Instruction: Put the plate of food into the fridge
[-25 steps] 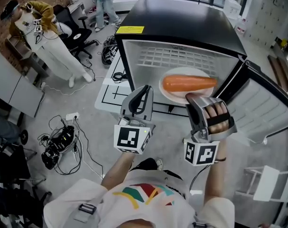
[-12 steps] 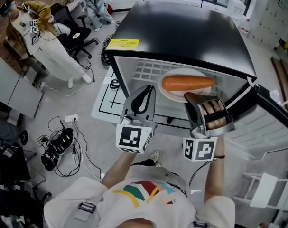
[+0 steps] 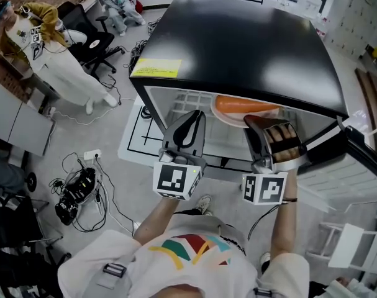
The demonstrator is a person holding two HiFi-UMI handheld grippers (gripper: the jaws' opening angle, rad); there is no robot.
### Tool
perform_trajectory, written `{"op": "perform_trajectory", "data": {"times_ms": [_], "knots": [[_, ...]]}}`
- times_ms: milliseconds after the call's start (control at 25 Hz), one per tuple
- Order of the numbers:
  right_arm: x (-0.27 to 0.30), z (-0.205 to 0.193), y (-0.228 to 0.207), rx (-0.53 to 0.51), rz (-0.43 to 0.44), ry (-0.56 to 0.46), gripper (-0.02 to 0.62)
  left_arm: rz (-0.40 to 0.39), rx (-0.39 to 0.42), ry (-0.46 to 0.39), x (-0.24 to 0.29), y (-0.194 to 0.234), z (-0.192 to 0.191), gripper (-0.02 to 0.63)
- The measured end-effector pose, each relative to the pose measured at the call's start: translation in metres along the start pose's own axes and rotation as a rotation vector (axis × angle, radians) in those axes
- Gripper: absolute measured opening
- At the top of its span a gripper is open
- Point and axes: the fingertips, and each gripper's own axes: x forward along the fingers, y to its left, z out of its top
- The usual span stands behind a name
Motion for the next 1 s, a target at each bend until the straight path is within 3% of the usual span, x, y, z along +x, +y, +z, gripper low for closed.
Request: {"op": "perform_trajectory", "data": {"times_ms": [1000], "knots": [[0.034,-0.005,-0.001,-0.007,0.129,0.035,0.043,-0.022,-0.013,0.011,0.018,0.014,-0.009,0.029]]}}
